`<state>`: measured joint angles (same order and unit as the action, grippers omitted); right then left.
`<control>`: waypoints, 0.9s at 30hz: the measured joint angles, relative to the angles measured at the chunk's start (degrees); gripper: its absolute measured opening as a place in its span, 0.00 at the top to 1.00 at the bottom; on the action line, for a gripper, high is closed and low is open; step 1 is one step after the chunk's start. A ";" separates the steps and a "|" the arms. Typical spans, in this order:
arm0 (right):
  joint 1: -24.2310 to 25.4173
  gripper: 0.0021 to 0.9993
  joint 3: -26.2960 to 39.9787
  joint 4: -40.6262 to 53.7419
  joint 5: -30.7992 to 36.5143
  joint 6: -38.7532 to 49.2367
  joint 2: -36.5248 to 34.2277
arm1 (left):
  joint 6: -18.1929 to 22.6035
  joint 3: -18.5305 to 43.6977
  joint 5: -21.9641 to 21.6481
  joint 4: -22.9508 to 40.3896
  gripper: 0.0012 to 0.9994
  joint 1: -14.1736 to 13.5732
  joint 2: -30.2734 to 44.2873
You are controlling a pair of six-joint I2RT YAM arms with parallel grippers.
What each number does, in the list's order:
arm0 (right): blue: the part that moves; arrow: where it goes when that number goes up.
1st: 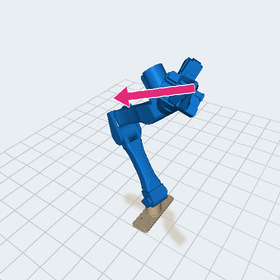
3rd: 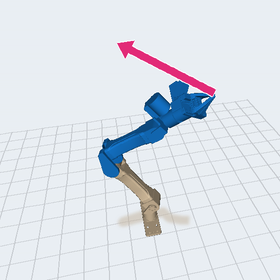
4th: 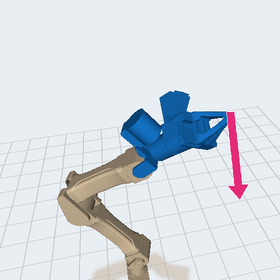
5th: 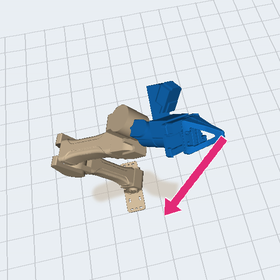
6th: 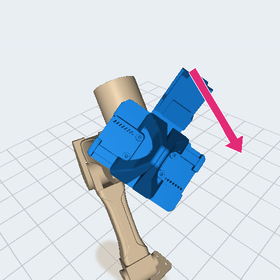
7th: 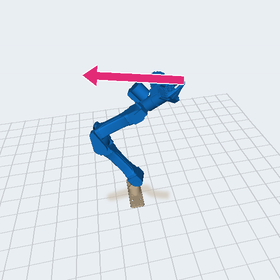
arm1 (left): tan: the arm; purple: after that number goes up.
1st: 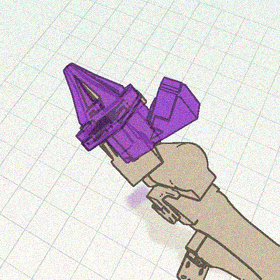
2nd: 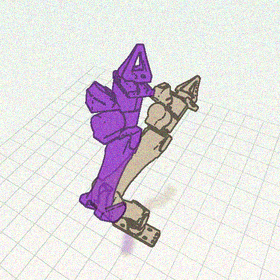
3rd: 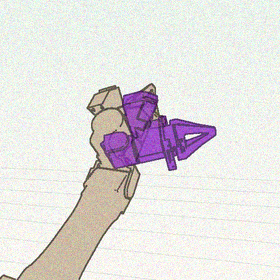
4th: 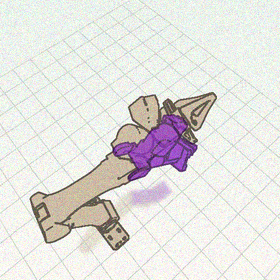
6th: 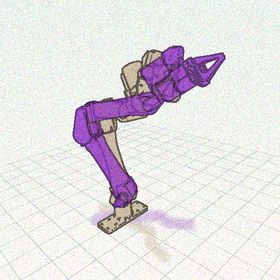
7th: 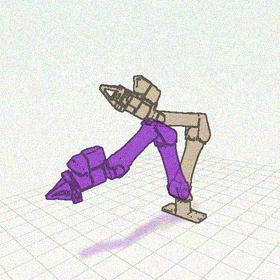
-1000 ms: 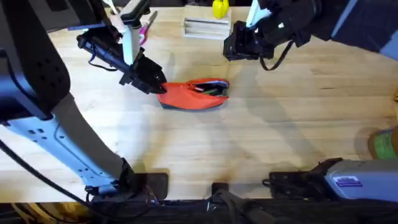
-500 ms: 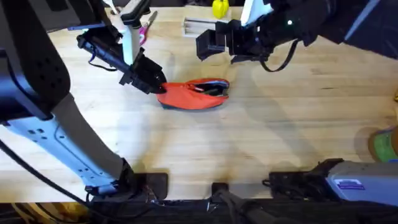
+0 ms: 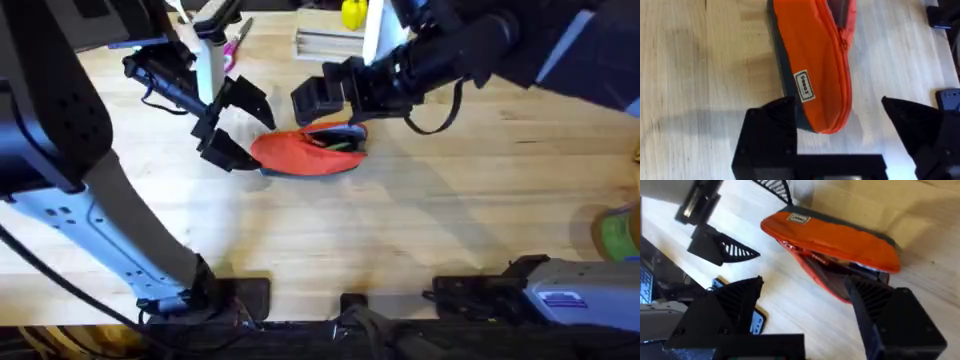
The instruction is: Unzip the bag, pick up the pens from the table one at a time and place them inside, then zip the bag closed.
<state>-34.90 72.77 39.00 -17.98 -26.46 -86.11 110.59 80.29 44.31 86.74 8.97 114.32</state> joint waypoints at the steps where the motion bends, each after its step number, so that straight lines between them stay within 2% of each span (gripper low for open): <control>1: -0.20 0.01 -0.59 -0.10 -0.14 0.04 0.00 | 0.00 0.00 0.00 -0.03 0.01 0.00 0.00; 5: -0.57 0.01 -3.96 -3.35 -1.67 0.14 0.00 | 0.00 0.00 -0.23 0.09 0.01 0.06 0.00; 10: -1.08 0.01 -7.92 -8.06 -3.92 -0.31 -0.02 | 0.00 0.50 -0.89 3.88 0.00 1.49 0.00; 18: -1.66 0.01 -12.78 -19.24 -4.97 -2.32 -1.02 | 0.00 8.96 -4.42 9.80 0.00 7.43 0.00; 22: -1.66 0.01 -13.42 -22.48 -5.22 -2.71 -3.60 | 0.00 12.94 -5.27 10.18 0.00 10.12 0.00; 27: -1.66 0.01 -13.47 -27.12 -6.57 -3.11 -6.71 | 0.00 14.47 -5.56 10.19 0.00 12.15 0.00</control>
<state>-36.56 59.30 11.88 -24.55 -29.57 -92.82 110.59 94.76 38.75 96.92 21.12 114.32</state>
